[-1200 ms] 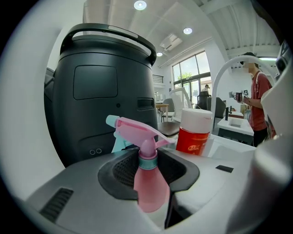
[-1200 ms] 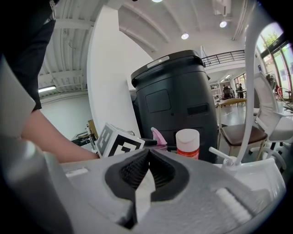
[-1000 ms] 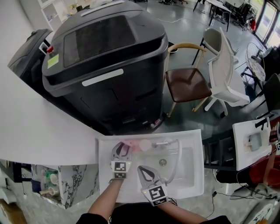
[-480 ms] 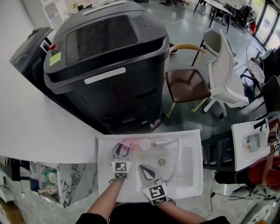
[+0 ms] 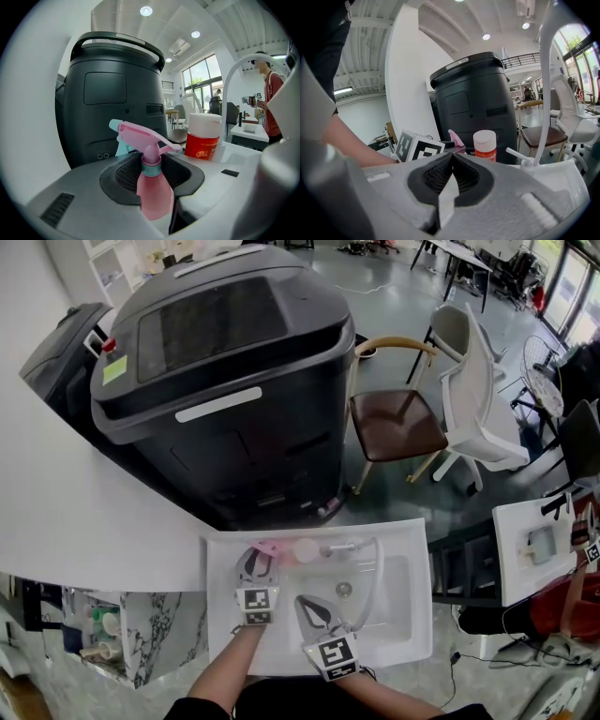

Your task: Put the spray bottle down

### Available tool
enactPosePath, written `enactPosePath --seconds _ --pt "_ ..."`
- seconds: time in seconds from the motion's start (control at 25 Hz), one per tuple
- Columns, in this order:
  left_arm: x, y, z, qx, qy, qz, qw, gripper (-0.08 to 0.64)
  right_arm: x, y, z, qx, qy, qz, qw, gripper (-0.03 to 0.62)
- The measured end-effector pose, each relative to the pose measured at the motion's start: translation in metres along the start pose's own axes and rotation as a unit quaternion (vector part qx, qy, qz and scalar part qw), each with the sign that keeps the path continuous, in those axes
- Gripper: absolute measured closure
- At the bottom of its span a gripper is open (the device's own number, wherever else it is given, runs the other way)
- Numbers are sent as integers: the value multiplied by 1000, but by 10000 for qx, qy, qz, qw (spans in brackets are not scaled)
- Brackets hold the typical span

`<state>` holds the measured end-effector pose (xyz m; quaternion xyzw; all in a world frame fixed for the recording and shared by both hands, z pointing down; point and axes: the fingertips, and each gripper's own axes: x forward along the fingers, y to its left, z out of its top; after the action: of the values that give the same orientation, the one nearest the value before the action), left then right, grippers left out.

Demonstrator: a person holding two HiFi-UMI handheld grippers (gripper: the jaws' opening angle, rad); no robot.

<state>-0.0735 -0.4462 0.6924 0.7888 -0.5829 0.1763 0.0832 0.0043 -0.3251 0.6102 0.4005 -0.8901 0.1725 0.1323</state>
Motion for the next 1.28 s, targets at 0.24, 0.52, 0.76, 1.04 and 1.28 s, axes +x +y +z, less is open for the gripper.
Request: enactPosePath --seconds 0.24,0.52,0.76,1.04,1.28 --pt "0 4 3 -38 -246 223 9994 414 -3 4 -5 -88 11 61 9999 594" --pt "-3 0 6 -282 -478 130 9984 411 -8 8 -12 -113 64 60 9999 594" --pt "-6 -2 -17 -296 -286 -69 9991 330 -13 8 -15 -103 65 11 9999 594" --pt "-11 -5 -24 -481 -130 -175 9986 264 -15 18 -11 -117 14 32 9999 594" --pt "-29 2 -36 -556 -16 -147 9983 245 -22 27 -10 -142 -48 -28 9999 594"
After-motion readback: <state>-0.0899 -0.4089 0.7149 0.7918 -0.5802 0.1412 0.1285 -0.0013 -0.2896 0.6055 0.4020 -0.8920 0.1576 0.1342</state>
